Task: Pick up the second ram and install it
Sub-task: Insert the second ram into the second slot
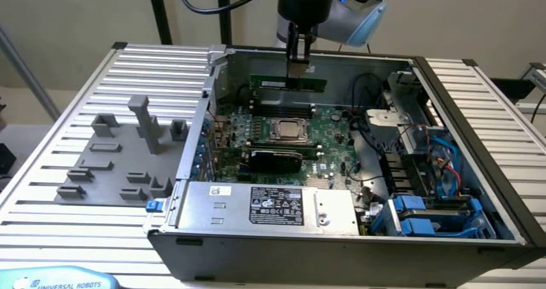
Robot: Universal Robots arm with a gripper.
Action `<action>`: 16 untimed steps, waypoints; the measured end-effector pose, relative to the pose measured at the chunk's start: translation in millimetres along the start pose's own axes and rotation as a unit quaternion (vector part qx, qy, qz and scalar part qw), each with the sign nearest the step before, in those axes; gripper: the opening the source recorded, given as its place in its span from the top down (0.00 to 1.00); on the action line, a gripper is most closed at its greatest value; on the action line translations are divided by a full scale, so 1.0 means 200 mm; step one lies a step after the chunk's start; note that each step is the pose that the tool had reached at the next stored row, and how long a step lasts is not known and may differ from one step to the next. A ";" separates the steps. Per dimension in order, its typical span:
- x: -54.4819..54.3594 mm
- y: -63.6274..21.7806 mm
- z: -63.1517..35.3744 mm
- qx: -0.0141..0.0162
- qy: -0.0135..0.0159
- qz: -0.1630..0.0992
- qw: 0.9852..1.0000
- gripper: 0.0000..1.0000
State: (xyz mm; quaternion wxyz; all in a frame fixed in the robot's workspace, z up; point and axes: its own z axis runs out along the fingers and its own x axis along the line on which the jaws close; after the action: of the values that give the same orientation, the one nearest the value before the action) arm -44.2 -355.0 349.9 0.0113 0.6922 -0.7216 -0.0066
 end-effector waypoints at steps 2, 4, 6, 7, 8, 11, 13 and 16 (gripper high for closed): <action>0.00 0.000 0.000 0.000 0.000 0.000 1.000 0.86; 0.00 0.000 0.000 0.000 0.000 0.000 1.000 0.86; 0.00 0.000 0.000 0.000 0.000 0.000 1.000 0.86; 0.00 0.000 0.000 0.000 0.000 0.000 1.000 0.86; 0.00 0.000 0.000 0.000 0.000 0.000 1.000 0.86; 0.00 -0.001 0.017 0.000 0.000 0.000 1.000 0.86; 0.02 -0.002 0.036 0.000 -0.002 0.000 1.000 0.86; 0.04 -0.003 0.062 0.000 -0.003 0.000 1.000 0.86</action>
State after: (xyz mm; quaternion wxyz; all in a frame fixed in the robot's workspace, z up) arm -44.2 -362.3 337.6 0.0094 0.6923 -0.7215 -0.0085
